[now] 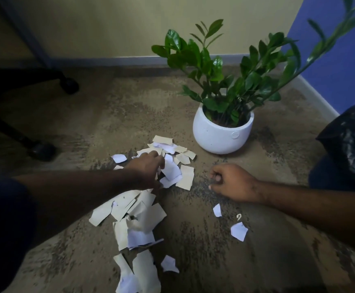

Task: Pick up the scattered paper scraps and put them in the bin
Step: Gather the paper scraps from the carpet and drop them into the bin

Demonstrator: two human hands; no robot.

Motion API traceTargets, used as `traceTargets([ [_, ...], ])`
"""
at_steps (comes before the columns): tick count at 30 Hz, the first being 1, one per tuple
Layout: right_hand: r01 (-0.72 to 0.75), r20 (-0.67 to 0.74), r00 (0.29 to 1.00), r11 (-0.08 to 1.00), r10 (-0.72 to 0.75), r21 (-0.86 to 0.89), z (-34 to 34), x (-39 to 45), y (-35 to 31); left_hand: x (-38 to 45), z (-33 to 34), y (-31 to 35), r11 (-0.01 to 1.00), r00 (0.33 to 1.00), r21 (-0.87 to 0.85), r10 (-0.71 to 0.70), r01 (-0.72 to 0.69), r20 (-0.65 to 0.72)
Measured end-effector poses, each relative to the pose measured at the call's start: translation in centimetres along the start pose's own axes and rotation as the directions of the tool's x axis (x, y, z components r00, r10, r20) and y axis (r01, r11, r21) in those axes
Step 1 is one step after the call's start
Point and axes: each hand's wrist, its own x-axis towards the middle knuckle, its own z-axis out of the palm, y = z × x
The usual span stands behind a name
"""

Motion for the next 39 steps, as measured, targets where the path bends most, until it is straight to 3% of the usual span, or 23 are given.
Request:
traceTargets([
  [5, -0.106, 0.053, 0.992, 0.991, 0.11, -0.079, 2.3, 3.2, 0.0, 1.8, 0.9, -1.4, 0.996, 0.995, -0.092, -0.024, 0.015, -0.1],
  [11, -0.116, 0.023, 0.993, 0.992, 0.117, -0.049, 3.9, 7.1, -1.3, 4.6, 1.2, -2.4, 0.963, 0.981, -0.255, -0.128, 0.087, -0.148],
  [16, -0.089, 0.156, 0.979, 0.961, 0.133, -0.261, 5.3, 10.0, -2.0, 7.1, 0.8, -2.7, 0.972, 0.963, -0.203, -0.162, 0.118, -0.216],
  [18, -0.057, 0.188, 0.974, 0.939, 0.127, -0.34, 5.6, 10.9, -2.1, 8.0, 0.6, -2.9, 0.981, 0.975, -0.163, -0.133, 0.104, -0.179],
  [22, -0.047, 0.264, 0.95, 0.917, 0.163, -0.397, 5.7, 12.3, -1.5, 9.5, 0.4, -3.1, 0.983, 0.997, -0.168, -0.066, 0.072, 0.041],
  [28, 0.056, 0.078, 0.996, 0.965, -0.038, -0.255, 5.3, 12.1, -0.5, 11.4, 1.4, -2.9, 1.0, 0.986, -0.028, 0.016, -0.011, 0.168],
  [31, 0.06, 0.038, 0.998, 0.969, -0.053, -0.239, 5.2, 11.4, 0.3, 11.3, 1.9, -2.5, 1.0, 0.976, 0.005, -0.013, 0.012, 0.217],
  [33, 0.044, 0.022, 0.999, 0.985, -0.041, -0.17, 5.0, 10.9, 0.7, 11.0, 2.2, -2.1, 0.998, 0.982, 0.058, -0.005, -0.006, 0.186],
  [39, -0.033, -0.008, 0.999, 0.999, 0.033, 0.004, 3.6, 9.8, 1.7, 10.2, 2.5, -1.1, 0.999, 0.999, -0.025, 0.044, -0.043, 0.018],
])
